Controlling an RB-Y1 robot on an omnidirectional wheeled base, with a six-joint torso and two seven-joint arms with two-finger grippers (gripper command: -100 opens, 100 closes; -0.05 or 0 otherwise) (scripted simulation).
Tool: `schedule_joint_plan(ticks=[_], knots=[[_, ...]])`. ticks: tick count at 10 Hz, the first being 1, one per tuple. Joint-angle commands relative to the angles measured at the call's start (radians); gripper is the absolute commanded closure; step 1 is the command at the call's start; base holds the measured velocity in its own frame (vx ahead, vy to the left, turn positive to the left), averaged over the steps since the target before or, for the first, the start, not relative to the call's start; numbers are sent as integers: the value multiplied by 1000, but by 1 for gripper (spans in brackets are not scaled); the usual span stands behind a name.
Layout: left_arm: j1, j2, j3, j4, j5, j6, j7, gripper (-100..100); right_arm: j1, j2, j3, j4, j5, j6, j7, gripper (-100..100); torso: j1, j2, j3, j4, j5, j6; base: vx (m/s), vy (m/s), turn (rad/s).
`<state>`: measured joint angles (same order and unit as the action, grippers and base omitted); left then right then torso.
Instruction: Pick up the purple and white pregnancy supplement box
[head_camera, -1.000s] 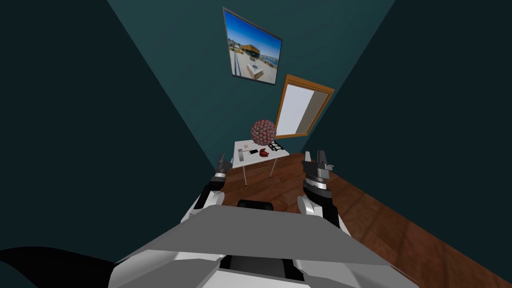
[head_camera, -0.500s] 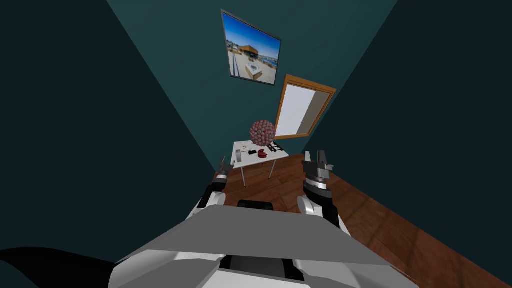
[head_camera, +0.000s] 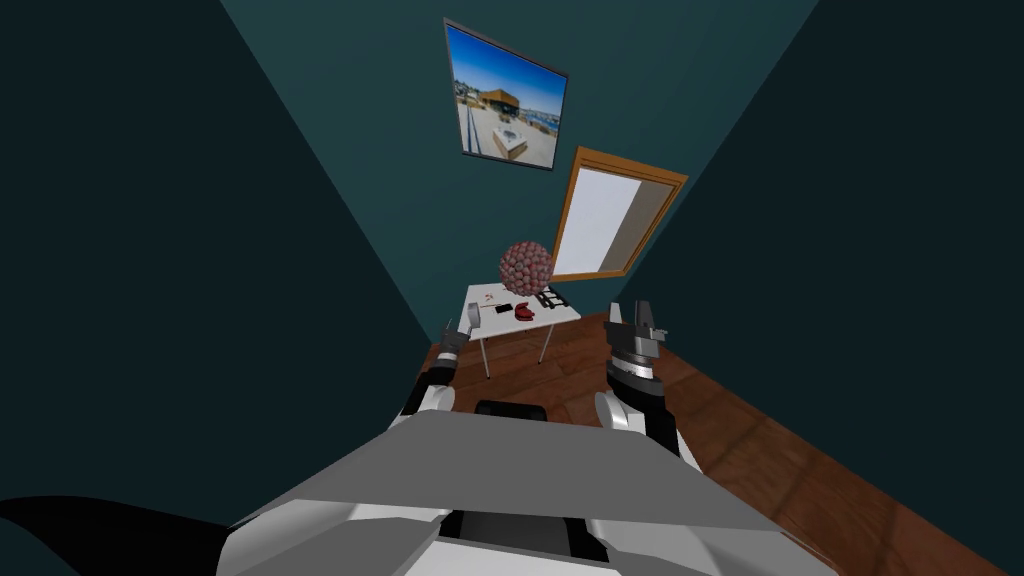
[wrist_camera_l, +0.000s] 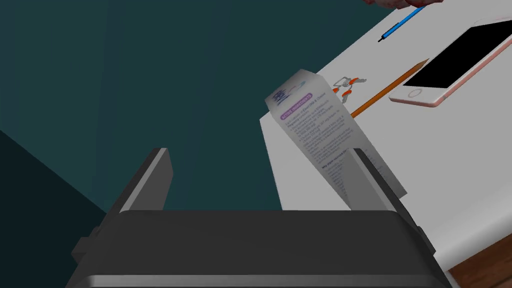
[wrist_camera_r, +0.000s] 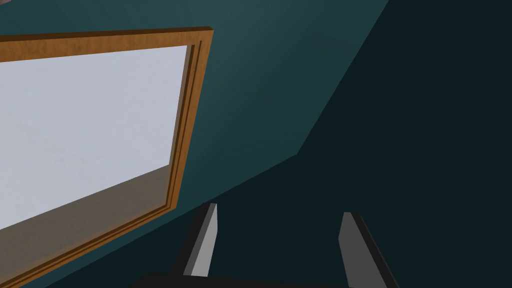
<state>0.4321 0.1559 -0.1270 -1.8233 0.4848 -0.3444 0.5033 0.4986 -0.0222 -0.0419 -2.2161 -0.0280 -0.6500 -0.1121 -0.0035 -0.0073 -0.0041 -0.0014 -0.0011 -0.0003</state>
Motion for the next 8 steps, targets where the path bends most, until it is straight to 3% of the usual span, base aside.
schedule_joint_plan(ticks=[1, 5, 8], knots=[[-7, -11, -4, 30, 37, 3, 33, -100, 0, 0, 0, 0, 0, 0, 0, 0, 0, 0, 0, 0, 0, 0, 101, -69, 100], [-21, -64, -14, 90, 117, 7, 98, -100, 0, 0, 0, 0, 0, 0, 0, 0, 1, -1, 0, 0, 0, 0, 110, -45, 100], [-29, -135, -17, 122, 160, 9, 132, -100, 0, 0, 0, 0, 0, 0, 0, 0, 3, 1, 0, 0, 1, 0, 93, -21, 78]])
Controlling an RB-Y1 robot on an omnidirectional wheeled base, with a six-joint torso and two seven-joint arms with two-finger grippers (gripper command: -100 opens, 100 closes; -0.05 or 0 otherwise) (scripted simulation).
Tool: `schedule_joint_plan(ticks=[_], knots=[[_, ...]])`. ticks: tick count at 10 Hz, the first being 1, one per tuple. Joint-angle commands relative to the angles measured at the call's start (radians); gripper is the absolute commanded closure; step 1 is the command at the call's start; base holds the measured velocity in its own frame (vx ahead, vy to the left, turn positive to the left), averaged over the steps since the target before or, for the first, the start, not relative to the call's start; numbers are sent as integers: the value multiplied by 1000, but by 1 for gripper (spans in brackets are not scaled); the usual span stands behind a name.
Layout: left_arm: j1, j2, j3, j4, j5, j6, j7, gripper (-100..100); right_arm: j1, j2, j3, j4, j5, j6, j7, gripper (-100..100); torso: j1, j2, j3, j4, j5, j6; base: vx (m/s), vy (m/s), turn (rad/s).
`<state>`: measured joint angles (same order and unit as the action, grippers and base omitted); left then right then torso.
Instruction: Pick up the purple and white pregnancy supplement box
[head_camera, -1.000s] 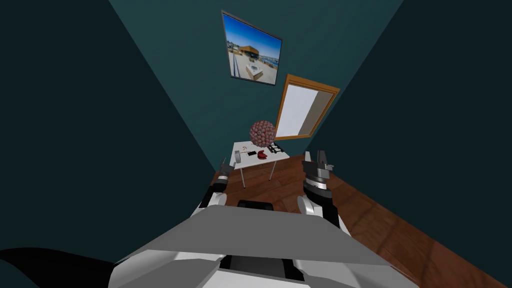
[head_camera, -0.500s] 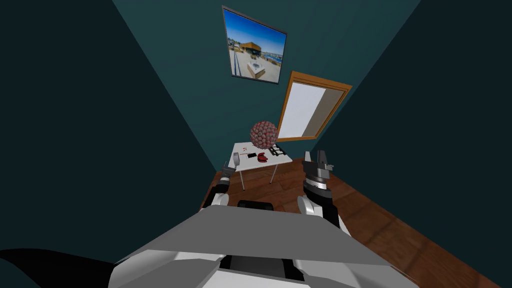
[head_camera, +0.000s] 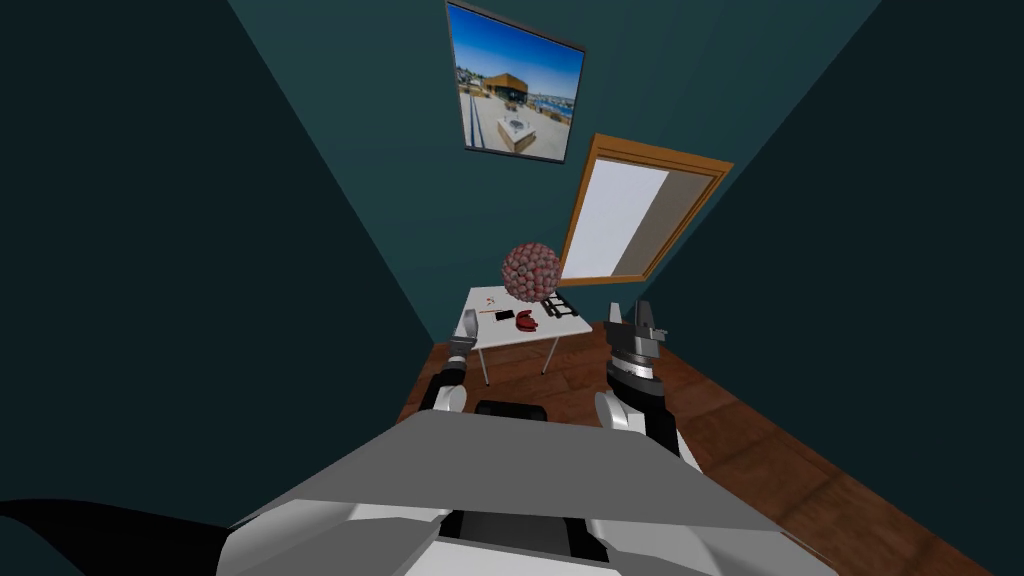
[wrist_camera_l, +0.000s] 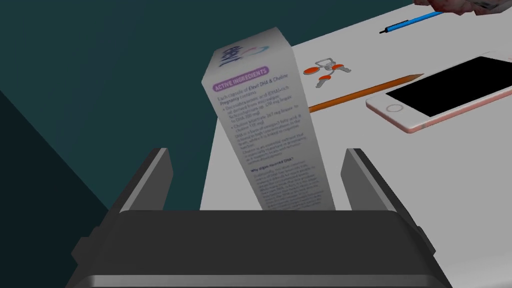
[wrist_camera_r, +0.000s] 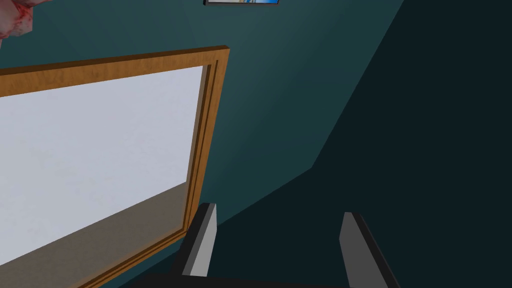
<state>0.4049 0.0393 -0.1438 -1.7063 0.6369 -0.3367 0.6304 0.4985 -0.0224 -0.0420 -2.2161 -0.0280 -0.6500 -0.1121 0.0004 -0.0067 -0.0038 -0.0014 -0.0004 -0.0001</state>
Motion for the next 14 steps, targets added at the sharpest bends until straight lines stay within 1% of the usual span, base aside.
schedule_joint_plan(ticks=[1, 2, 3, 4, 5, 6, 7, 8, 9, 10, 12, 13, 14], knots=[[-5, -45, 0, 12, 18, 2, 13, -100, 0, 0, 0, 0, 0, 0, 0, 0, 0, 0, 0, 0, 0, 0, 95, -8, 50], [-7, -69, 0, 16, 24, 2, 18, -100, 0, 0, 0, 0, 0, 0, 0, 0, 0, 0, 0, 0, 0, 0, 79, 1, 46], [-8, -83, 2, 18, 27, 2, 20, -100, 0, 0, 0, 0, 0, 0, 0, 0, 1, 1, 0, 0, 0, 0, 64, 15, 29], [-8, -72, 1, 18, 25, 1, 19, -100, 0, 0, 0, 0, 0, 0, 0, 0, 2, 2, 1, 0, 0, 0, 27, 7, 3], [-8, -74, 1, 17, 25, 2, 19, 0, 0, 0, 0, 0, 0, 0, 0, 0, 2, 4, 2, 1, 0, 0, 6, 1, 0], [-58, -74, 36, 67, -12, -14, 54, -100, 0, 0, 0, 0, 0, 0, 0, 0, 2, 6, 3, 1, 0, 0, -61, -7, 92], [-90, -74, 36, 106, -12, -14, 54, -100, 0, 0, 0, 0, 0, 0, 0, 0, 1, 9, 5, 2, 0, 0, -78, -14, 53], [-109, -74, 36, 128, -12, -14, 54, -100, 0, 0, 0, 0, 0, 0, 0, 0, 1, 11, 6, 2, 0, 0, -39, -4, -10], [-109, -74, 36, 132, -12, -14, 54, -100, 0, 0, 0, 0, 0, 0, 0, 0, 1, 10, 6, 2, 0, 0, -7, 4, -9], [-151, -75, 70, 171, -49, -30, 89, -100, 0, 0, 0, 0, 0, 0, 0, 0, 2, 8, 5, 2, 0, 0, -45, 5, 109], [-210, -75, 70, 234, -49, -30, 89, -100, 0, 0, 0, 0, 0, 0, 0, 0, 2, 10, 6, 2, 0, 0, -55, 0, 13], [-210, -75, 70, 246, -49, -30, 89, -100, 0, 0, 0, 0, 0, 0, 0, 0, 1, 10, 6, 2, 0, 0, -9, -4, -8], [-253, -75, 105, 282, -86, -46, 124, -100, 0, 0, 0, 0, 0, 0, 0, 0, 1, 8, 5, 2, 0, 0, -48, -7, 96]])
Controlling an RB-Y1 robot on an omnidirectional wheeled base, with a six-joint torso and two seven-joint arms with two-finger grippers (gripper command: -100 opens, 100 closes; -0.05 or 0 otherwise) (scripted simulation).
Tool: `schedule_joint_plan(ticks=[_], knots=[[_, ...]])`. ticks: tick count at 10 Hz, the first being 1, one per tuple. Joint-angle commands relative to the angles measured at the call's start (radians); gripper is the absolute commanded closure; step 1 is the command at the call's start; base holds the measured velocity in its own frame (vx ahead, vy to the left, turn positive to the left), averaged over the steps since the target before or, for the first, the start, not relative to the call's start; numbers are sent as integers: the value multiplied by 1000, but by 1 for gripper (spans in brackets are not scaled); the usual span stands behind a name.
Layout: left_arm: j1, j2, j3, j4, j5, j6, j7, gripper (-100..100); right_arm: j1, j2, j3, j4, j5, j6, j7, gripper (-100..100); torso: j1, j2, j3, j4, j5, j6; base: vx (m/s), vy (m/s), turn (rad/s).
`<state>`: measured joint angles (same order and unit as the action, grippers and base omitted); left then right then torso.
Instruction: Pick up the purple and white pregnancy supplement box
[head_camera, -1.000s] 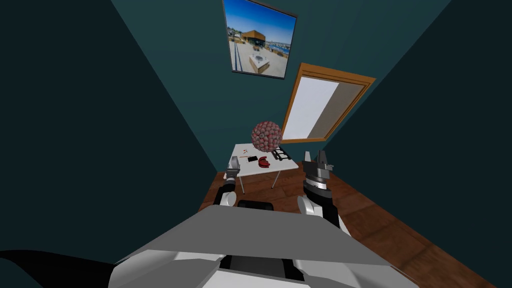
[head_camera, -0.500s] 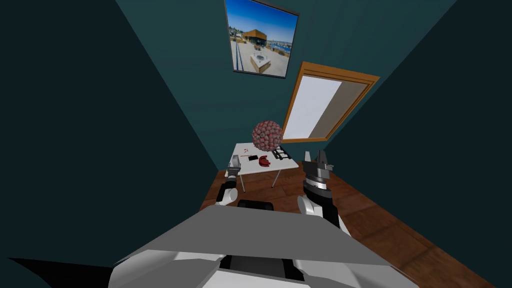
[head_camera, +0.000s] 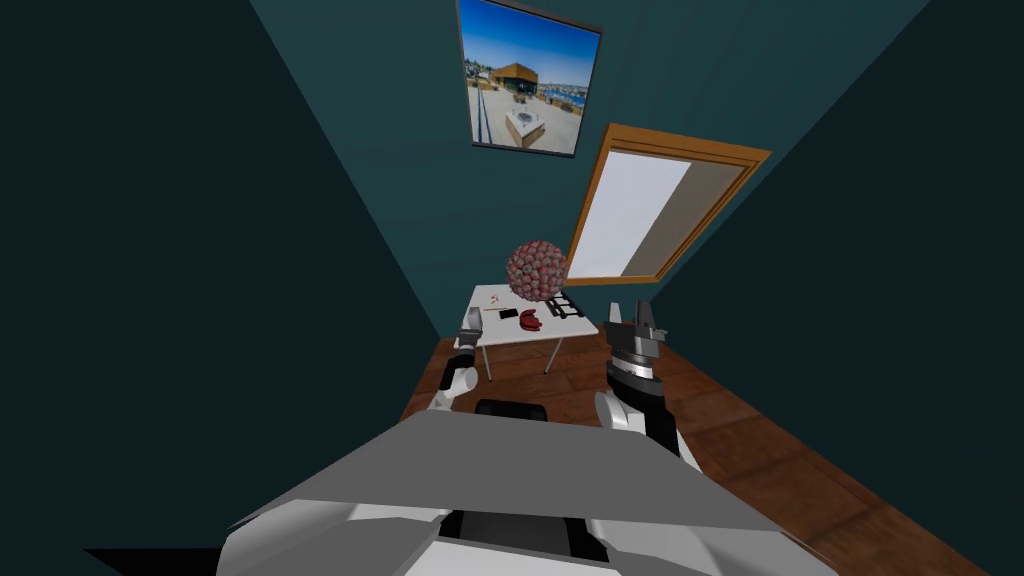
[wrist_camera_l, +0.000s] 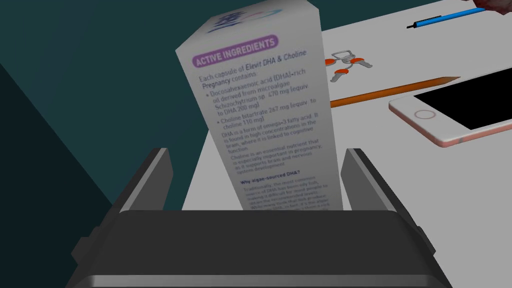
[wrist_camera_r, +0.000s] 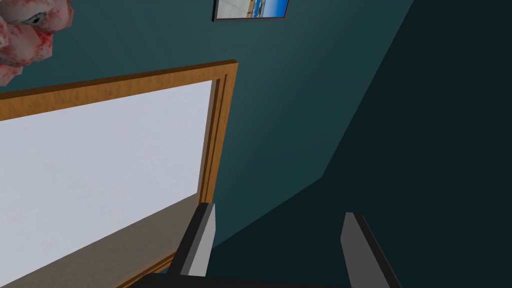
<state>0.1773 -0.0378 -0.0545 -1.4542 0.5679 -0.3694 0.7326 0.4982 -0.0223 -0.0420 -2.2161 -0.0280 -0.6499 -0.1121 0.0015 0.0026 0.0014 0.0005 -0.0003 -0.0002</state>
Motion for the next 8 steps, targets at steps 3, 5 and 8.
schedule_joint_plan(ticks=[3, 5, 8], knots=[[-84, 2, 15, 108, -17, -14, 21, -100, 0, 0, 0, 0, 0, 0, 0, 0, 1, 0, 0, 0, 0, 0, -37, -1, 11], [-158, 1, 50, 165, -54, -30, 56, -100, 0, 0, 0, 0, 0, 0, 0, 0, 0, 0, 0, 0, 0, 0, -65, -9, 79], [-234, 0, 84, 259, -92, -46, 91, -100, 0, 0, 0, 0, 0, 0, 0, 0, 1, -2, -1, 0, 0, 0, -30, 6, 20]])
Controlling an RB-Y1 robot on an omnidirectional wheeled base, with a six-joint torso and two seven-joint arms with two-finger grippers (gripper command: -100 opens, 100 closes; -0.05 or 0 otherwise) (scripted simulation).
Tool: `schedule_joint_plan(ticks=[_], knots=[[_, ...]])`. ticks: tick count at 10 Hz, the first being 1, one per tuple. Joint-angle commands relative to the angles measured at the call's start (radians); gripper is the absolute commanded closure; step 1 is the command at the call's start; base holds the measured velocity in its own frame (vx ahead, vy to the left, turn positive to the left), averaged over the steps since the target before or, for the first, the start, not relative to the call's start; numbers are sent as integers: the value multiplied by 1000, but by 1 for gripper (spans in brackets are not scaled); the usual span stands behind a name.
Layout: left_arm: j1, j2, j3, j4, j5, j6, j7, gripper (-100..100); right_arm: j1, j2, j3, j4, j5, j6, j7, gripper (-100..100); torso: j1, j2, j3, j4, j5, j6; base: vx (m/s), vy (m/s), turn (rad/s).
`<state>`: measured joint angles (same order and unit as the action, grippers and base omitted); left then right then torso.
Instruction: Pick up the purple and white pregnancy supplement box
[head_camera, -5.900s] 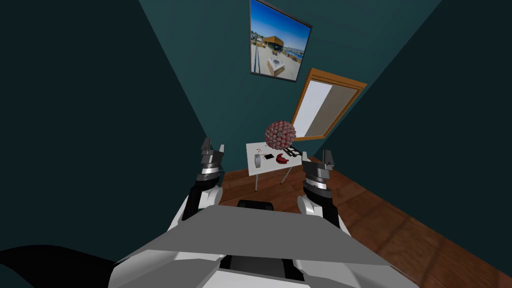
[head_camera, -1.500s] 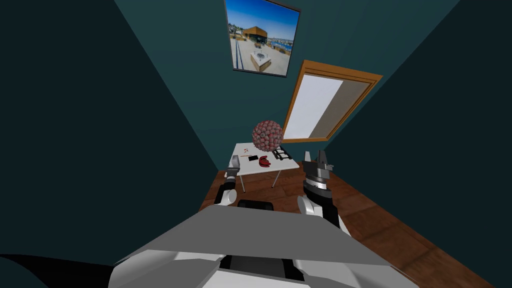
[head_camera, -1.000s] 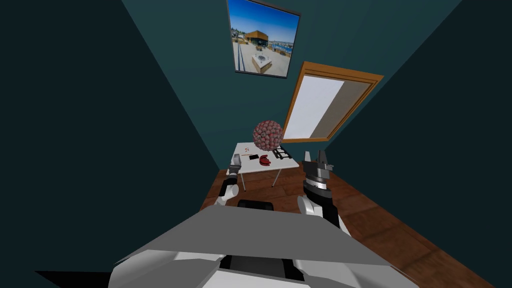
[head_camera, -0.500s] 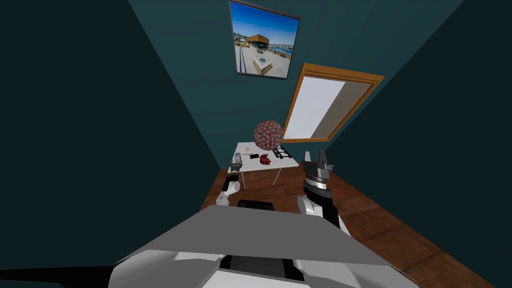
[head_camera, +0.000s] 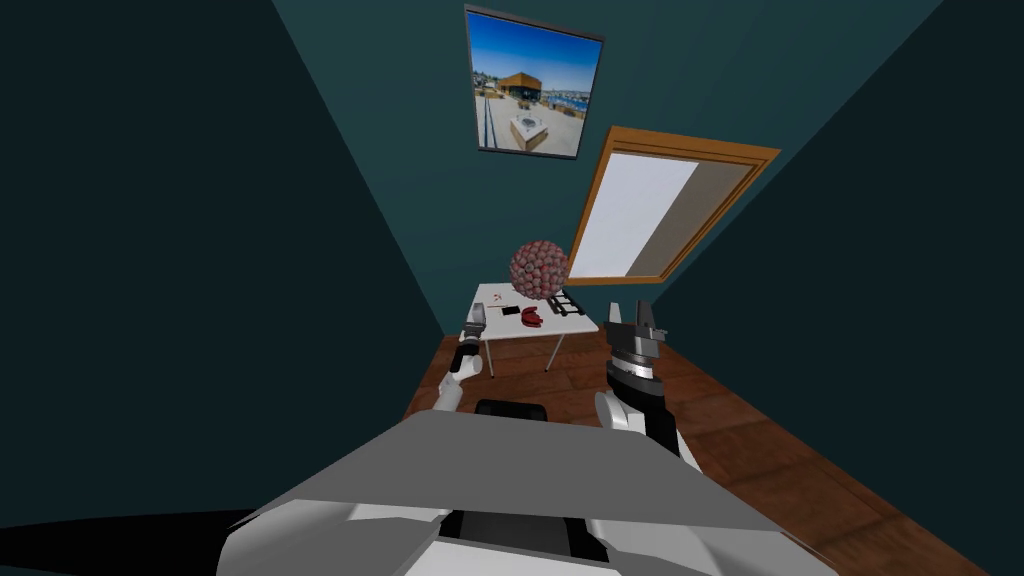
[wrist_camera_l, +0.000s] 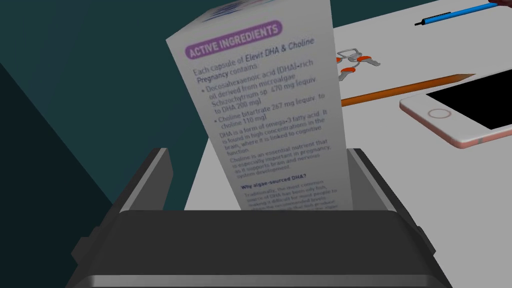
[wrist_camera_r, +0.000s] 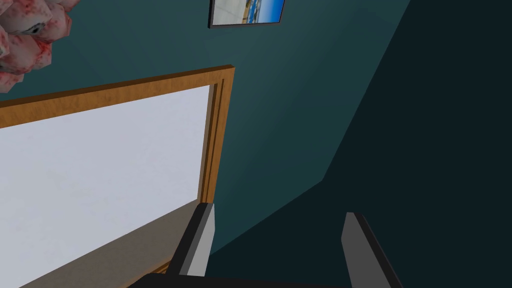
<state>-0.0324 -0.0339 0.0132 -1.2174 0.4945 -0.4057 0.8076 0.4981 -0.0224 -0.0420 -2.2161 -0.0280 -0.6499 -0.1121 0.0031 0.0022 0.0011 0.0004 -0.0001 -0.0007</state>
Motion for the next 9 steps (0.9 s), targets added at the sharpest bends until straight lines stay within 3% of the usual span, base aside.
schedule_joint_plan(ticks=[1, 3, 4, 6, 7, 8, 9], knots=[[-50, -4, 17, 50, -18, -9, 16, -100, 0, 0, 0, 0, 0, 0, 0, 0, 0, 0, 0, 0, 0, 0, -68, -1, 45], [-77, -4, 17, 100, -18, -9, 16, -100, 0, 0, 0, 0, 0, 0, 0, 0, -1, 0, 0, 0, 0, 0, -24, -4, -1], [-126, -4, 51, 145, -55, -25, 51, -100, 0, 0, 0, 0, 0, 0, 0, 0, -1, -1, -1, 0, 0, 0, -54, 5, 85], [-178, -4, 51, 207, -55, -25, 51, -100, 0, 0, 0, 0, 0, 0, 0, 0, 0, 1, 1, 0, 0, 0, -54, -1, 27], [-178, -4, 51, 215, -55, -25, 51, -100, 0, 0, 0, 0, 0, 0, 0, 0, 0, 0, 0, 0, 0, 0, -6, -1, -11], [-222, -5, 86, 250, -92, -41, 86, -100, 0, 0, 0, 0, 0, 0, 0, 0, 0, -1, -1, 0, 0, 0, -53, -7, 101], [-251, -5, 86, 281, -92, -41, 86, -100, 0, 0, 0, 0, 0, 0, 0, 0, -1, 0, 0, 0, 0, 0, -69, -3, 55]])
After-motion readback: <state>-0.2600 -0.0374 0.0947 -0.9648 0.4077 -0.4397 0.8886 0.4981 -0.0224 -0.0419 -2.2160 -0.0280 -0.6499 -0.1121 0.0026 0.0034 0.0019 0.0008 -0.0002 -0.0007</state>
